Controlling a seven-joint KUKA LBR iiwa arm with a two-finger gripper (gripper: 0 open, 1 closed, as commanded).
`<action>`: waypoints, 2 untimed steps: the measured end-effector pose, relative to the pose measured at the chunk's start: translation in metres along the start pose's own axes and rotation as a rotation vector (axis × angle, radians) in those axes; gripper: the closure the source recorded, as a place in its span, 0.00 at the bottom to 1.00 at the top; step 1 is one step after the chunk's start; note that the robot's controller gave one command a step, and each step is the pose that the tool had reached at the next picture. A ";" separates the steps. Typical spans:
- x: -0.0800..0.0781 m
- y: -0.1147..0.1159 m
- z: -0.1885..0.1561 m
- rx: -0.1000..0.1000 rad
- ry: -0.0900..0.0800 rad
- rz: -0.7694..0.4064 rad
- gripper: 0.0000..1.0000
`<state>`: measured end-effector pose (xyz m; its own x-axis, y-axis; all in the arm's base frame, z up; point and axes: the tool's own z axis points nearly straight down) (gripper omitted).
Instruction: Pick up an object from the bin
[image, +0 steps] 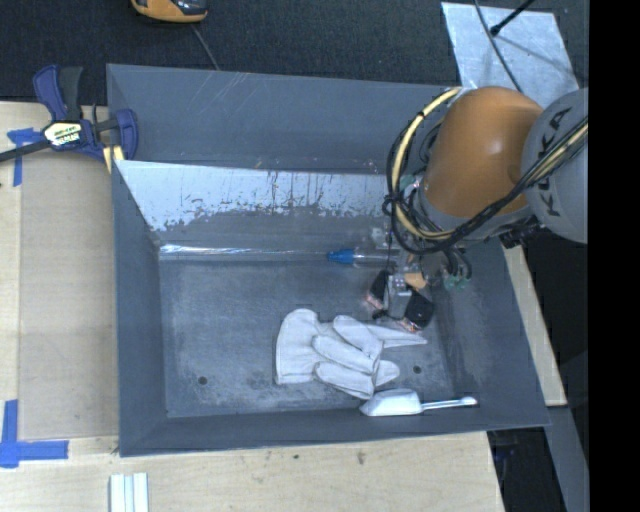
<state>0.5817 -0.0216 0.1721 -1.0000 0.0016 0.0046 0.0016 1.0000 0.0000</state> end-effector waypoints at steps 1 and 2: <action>-0.001 0.000 -0.005 0.000 -0.008 0.000 0.00; -0.011 0.009 0.047 0.001 -0.013 -0.076 0.00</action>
Offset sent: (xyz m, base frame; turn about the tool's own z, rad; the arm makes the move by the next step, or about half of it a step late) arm 0.0132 0.0159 -0.0791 -0.1182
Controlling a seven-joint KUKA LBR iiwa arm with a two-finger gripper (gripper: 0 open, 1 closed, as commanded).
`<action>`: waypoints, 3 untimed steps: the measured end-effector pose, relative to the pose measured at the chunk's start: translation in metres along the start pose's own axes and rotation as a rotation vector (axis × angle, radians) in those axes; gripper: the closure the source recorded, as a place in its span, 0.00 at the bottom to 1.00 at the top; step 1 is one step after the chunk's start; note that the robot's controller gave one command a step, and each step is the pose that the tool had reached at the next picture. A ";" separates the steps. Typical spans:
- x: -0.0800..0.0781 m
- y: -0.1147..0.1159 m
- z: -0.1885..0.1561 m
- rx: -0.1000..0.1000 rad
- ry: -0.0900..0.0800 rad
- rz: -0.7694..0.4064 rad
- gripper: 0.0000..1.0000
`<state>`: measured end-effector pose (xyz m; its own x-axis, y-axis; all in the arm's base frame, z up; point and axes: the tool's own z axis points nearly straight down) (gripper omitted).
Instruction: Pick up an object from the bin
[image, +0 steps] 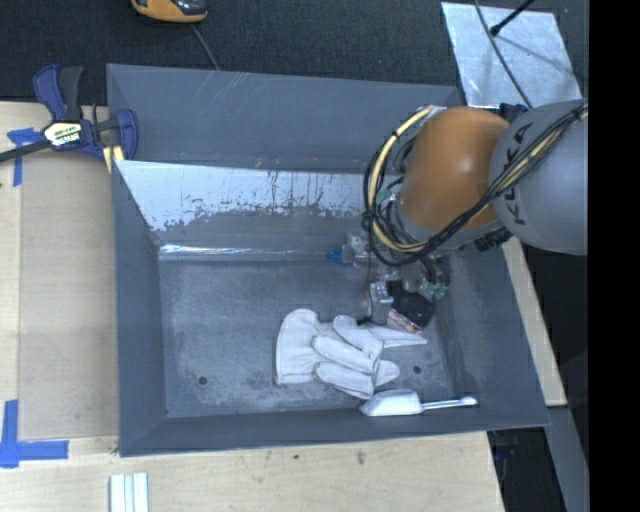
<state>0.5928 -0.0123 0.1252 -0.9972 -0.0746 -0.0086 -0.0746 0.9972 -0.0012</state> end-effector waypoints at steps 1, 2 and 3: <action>0.014 0.008 0.038 -0.001 0.006 0.079 0.00; 0.010 0.004 0.052 -0.001 0.003 0.061 1.00; 0.010 0.004 0.052 -0.001 0.003 0.060 1.00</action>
Offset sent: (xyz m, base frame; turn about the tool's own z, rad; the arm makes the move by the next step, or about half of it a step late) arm -0.0120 0.0031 -0.0552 0.0601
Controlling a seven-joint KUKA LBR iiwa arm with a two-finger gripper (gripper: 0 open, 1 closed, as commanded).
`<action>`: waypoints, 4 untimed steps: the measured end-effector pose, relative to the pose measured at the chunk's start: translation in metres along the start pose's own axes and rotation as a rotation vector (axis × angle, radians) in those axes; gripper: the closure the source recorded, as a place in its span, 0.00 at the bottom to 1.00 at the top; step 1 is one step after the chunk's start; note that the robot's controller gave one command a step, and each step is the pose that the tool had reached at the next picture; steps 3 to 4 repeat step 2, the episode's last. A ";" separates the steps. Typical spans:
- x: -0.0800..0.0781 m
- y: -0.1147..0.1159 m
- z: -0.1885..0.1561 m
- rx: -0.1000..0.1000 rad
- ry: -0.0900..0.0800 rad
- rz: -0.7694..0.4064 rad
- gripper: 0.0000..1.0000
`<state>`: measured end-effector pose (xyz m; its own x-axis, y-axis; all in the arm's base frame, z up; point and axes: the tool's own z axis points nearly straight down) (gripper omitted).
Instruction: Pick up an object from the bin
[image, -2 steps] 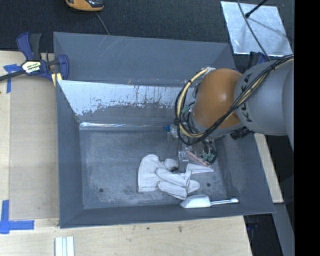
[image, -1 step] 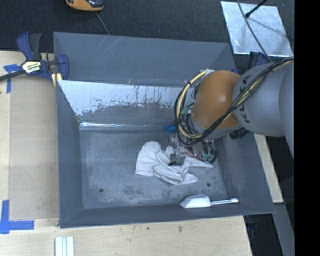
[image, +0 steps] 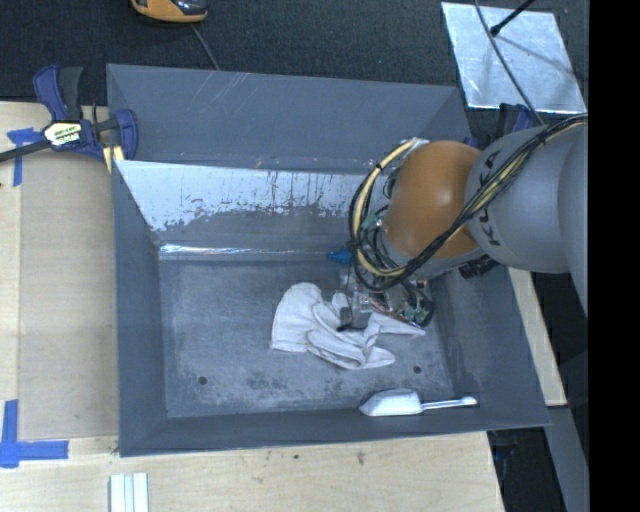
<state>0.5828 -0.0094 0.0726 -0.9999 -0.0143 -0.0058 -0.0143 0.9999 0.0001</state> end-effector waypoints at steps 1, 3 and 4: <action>-0.012 -0.004 -0.012 -0.001 0.010 -0.104 1.00; -0.019 0.008 -0.226 -0.001 0.005 -0.101 1.00; -0.019 0.008 -0.226 -0.001 0.005 -0.101 1.00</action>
Offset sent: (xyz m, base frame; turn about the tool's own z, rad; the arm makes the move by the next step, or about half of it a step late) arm 0.0164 0.0110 0.2473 -0.0851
